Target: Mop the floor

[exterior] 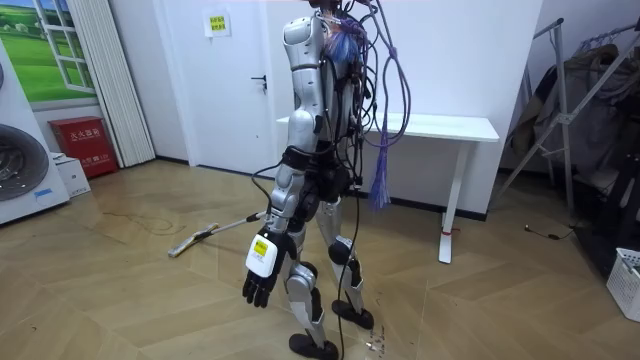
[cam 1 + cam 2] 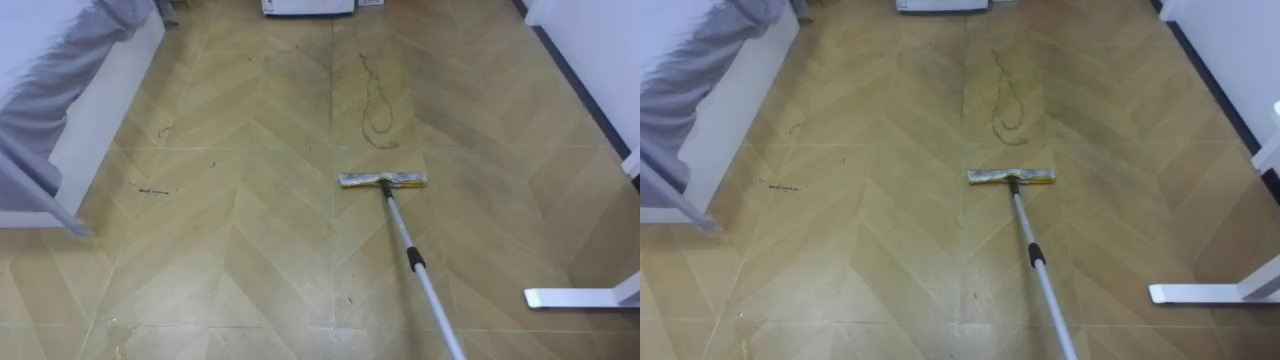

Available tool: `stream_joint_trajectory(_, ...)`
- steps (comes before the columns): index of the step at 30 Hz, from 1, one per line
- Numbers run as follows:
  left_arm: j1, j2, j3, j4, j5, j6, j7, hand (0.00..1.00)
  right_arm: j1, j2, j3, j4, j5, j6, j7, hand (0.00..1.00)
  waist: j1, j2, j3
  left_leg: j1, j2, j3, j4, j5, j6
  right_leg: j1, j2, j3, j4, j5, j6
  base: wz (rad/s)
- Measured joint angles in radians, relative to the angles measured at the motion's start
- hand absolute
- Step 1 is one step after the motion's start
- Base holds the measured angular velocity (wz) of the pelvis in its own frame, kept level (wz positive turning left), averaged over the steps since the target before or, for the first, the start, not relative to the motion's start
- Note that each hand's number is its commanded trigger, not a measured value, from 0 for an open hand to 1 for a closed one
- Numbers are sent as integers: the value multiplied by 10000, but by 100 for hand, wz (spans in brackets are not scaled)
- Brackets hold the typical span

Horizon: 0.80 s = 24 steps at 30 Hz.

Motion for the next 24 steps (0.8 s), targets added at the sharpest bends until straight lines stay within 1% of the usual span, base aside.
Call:
stream_joint_trajectory(5, 3, 0, -1, 1, -2, -1, -12, 0, -15, 0, -1, -5, -4, -6, 11, 100, 1, -52, -9, -14, 0, 1, 0, 0, 0, -9, -4, -9, -11, -1, 1, 0)
stream_joint_trajectory(13, -202, 11, 21, 17, -5, 0, -43, 0, -26, -47, -5, 2, -4, 1, 147, 100, -1, -52, 0, -13, 1, 2, 6, 0, 0, -11, 0, 18, 0, -1, 1, 0)
stream_joint_trajectory(18, -217, 11, 21, 133, 7, 3, -45, 0, -25, -47, -2, -1, -4, 13, 155, 100, 2, -52, 1, -68, -1, 8, 31, -7, 6, -52, -5, 7, -2, -1, 1, 0)
stream_joint_trajectory(20, -183, 11, 21, 149, 2, 10, -46, 0, -18, -47, -2, -4, -3, 20, 150, 100, 3, -48, -27, -185, 1, 0, 41, -8, 7, -167, -4, -8, 15, -1, 1, 2)
stream_joint_trajectory(24, -112, 10, 18, 206, -2, 115, -45, 0, 10, -42, -3, 31, 7, 182, 129, 100, -32, -34, -27, -230, -18, -25, 40, -15, 20, -207, -28, -124, 136, -1, 12, 2)
